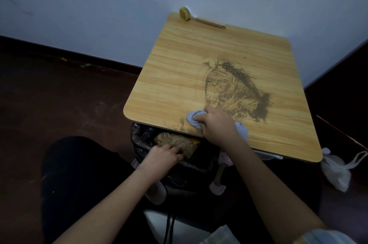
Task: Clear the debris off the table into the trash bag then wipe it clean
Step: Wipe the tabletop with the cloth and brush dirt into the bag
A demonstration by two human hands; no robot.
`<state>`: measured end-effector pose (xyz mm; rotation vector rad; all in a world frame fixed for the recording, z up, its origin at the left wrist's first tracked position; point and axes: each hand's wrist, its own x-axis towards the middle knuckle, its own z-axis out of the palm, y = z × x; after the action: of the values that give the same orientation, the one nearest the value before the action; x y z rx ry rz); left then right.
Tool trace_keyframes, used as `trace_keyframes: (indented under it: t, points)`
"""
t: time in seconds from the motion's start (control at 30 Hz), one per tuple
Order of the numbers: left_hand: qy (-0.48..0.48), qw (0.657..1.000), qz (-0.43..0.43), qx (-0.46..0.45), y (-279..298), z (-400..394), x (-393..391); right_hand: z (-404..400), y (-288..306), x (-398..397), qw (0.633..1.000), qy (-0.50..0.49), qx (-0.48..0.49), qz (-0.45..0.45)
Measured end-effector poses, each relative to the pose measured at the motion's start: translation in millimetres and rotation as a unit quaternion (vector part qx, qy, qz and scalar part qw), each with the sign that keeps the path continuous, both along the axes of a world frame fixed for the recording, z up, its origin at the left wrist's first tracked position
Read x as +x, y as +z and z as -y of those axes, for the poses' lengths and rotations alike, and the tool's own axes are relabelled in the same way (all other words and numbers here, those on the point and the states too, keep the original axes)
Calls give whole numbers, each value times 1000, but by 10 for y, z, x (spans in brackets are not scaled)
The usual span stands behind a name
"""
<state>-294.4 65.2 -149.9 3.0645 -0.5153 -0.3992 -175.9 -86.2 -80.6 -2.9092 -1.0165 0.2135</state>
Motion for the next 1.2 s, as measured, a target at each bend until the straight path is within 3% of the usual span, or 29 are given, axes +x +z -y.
trace_keyframes:
  t: [0.13, 0.27, 0.4, 0.87, 0.97, 1.2]
  points:
    - [-3, 1000, 10, -10, 50, 10, -12, 0, 54, -44, 1000, 19, 14, -20]
    - [-2, 1000, 10, -8, 26, 3, -34, 32, 78, 107, 997, -67, 46, 9]
    - [0, 1000, 1, -3, 3, -1, -25, 29, 6, 129, 995, -100, 18, 10]
    - [-46, 998, 41, 14, 144, -13, -27, -45, 10, -111, 1000, -18, 9, -11]
    - [-8, 1000, 2, 7, 61, -4, -21, -56, 31, -145, 1000, -10, 6, -17]
    - [-2, 1000, 22, 15, -20, 9, -13, -55, 31, -185, 1000, -3, 7, -24]
